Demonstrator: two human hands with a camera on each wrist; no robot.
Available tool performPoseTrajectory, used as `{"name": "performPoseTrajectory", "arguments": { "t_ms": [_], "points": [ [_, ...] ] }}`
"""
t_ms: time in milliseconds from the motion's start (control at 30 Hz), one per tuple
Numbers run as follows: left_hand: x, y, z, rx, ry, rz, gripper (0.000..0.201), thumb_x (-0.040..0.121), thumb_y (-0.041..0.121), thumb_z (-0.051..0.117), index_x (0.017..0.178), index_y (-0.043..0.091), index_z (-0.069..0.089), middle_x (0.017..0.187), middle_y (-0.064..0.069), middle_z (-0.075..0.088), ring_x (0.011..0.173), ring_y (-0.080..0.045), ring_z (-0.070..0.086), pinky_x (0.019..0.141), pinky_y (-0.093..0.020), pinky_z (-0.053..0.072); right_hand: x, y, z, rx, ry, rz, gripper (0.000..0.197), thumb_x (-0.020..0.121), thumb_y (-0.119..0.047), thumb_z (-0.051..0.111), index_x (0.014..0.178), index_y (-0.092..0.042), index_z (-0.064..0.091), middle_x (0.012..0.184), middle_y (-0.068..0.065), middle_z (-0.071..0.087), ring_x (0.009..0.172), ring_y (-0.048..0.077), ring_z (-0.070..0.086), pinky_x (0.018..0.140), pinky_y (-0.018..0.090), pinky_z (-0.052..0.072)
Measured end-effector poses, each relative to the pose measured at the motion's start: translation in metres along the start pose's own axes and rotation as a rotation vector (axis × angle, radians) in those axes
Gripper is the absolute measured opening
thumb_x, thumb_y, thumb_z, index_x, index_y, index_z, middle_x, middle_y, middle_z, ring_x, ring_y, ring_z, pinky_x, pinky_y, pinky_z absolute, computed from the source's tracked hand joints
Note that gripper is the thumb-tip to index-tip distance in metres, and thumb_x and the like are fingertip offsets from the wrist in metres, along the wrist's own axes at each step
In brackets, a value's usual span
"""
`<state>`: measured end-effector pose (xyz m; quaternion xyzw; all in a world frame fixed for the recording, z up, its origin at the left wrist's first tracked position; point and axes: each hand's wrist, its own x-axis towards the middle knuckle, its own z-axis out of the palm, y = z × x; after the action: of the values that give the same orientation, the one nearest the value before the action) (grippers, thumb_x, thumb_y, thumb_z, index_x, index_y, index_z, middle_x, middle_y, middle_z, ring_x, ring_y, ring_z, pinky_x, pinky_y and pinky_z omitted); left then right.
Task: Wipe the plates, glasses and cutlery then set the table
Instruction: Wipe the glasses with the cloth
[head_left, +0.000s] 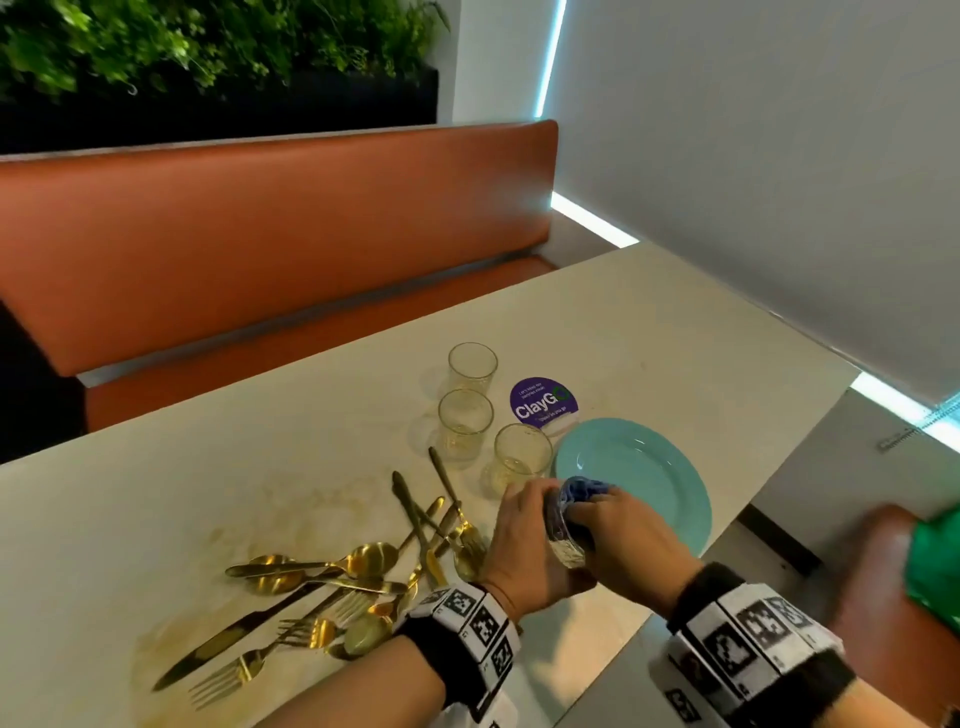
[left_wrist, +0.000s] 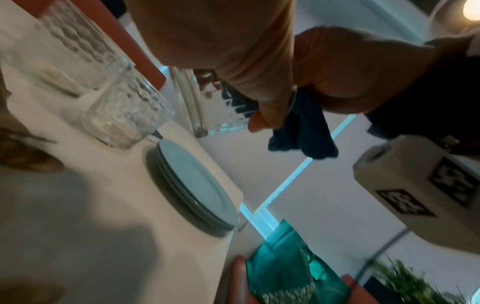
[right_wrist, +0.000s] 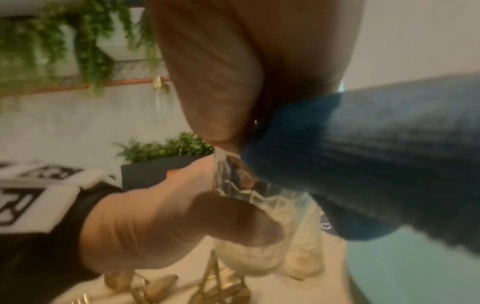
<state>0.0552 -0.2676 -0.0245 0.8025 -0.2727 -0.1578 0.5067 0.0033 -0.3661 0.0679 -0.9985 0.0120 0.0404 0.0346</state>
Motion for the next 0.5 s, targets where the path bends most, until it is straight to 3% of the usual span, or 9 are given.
{"name": "performPoseTrajectory", "arguments": {
  "t_ms": [100,167,233,267,333,433,500],
  "points": [
    [0.000,0.004,-0.029,0.135,-0.038,0.116,0.083,0.053,0.027,0.084,0.124,0.019,0.041,0.117,0.002,0.050,0.110,-0.015,0.049,0.096,-0.030,0.045,0.009,-0.008,-0.006,0.283,-0.213,0.063,0.022,0.090,-0.014,0.049,0.105,-0.015,0.065,0.098,0.003,0.064,0.093,0.021,0.057,0.072,0.020,0.033],
    [-0.002,0.004,-0.052,0.279,-0.052,0.278,0.079,0.055,0.025,0.082,0.122,0.019,0.040,0.114,-0.007,0.055,0.106,-0.022,0.052,0.094,-0.028,0.041,0.012,-0.021,-0.010,0.451,-0.247,0.035,0.023,0.089,-0.011,0.050,0.105,-0.013,0.067,0.099,0.003,0.064,0.094,0.016,0.054,0.081,0.017,0.036],
    [-0.005,0.006,-0.073,0.417,-0.115,0.362,0.074,0.057,0.023,0.080,0.121,0.016,0.043,0.110,-0.009,0.055,0.101,-0.024,0.052,0.090,-0.025,0.037,0.020,-0.033,0.002,0.416,-0.174,-0.155,0.026,0.086,-0.008,0.049,0.104,-0.009,0.068,0.105,0.008,0.066,0.100,0.016,0.056,0.086,0.011,0.036],
    [-0.006,0.006,-0.082,0.466,-0.147,0.367,0.073,0.058,0.024,0.079,0.122,0.013,0.044,0.111,-0.007,0.054,0.101,-0.022,0.050,0.090,-0.024,0.037,0.022,-0.040,0.007,0.353,-0.222,-0.225,0.030,0.087,-0.005,0.047,0.110,-0.008,0.065,0.113,0.008,0.063,0.107,0.018,0.055,0.089,0.012,0.038],
    [-0.010,0.003,-0.096,0.492,-0.182,0.365,0.079,0.058,0.028,0.080,0.126,0.014,0.044,0.115,-0.003,0.053,0.104,-0.017,0.048,0.092,-0.023,0.037,0.025,-0.054,0.007,0.199,-0.334,-0.239,0.037,0.090,-0.005,0.042,0.123,-0.010,0.057,0.126,0.005,0.056,0.116,0.022,0.052,0.093,0.020,0.037],
    [-0.019,-0.002,-0.118,0.485,-0.150,0.370,0.088,0.056,0.033,0.085,0.130,0.015,0.042,0.122,-0.004,0.052,0.110,-0.018,0.047,0.098,-0.028,0.038,0.037,-0.070,0.000,0.034,-0.358,-0.311,0.035,0.091,-0.009,0.045,0.126,-0.012,0.053,0.127,0.006,0.054,0.113,0.022,0.052,0.091,0.023,0.039],
    [-0.027,-0.003,-0.132,0.502,-0.083,0.438,0.085,0.054,0.029,0.085,0.127,0.015,0.043,0.118,-0.007,0.055,0.107,-0.021,0.051,0.095,-0.033,0.042,0.045,-0.085,-0.005,0.224,-0.310,-0.193,0.027,0.091,-0.007,0.047,0.116,-0.009,0.057,0.114,0.009,0.061,0.101,0.021,0.058,0.086,0.027,0.045]
  ]
}}
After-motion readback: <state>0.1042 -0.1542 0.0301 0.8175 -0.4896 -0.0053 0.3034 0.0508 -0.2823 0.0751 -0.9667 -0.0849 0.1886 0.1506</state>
